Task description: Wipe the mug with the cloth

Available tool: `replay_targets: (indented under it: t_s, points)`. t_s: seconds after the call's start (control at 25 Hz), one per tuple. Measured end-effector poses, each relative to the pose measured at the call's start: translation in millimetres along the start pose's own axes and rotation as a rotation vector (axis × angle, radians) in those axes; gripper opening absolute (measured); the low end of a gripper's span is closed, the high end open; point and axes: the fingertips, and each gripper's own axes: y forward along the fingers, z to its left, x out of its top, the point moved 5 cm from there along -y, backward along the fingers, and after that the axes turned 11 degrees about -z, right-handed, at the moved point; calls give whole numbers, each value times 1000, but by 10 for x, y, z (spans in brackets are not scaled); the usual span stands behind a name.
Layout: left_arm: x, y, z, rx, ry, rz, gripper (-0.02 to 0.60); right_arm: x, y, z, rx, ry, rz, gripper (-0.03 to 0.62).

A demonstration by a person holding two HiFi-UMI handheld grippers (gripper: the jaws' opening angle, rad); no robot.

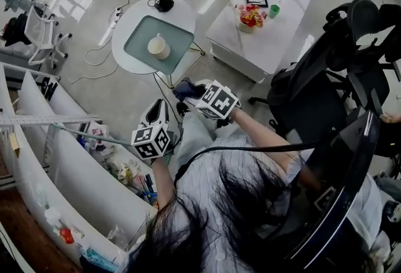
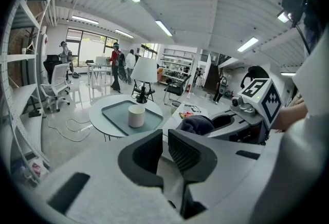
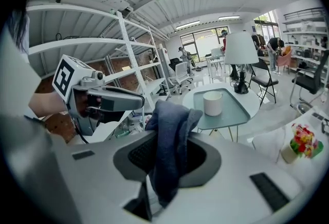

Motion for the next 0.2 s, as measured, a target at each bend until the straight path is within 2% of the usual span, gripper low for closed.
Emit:
replay_targets:
  t_s: [0.2]
  points:
    - [-42, 30, -18, 6, -12, -1, 43, -15, -14, -31, 8, -9, 11, 94]
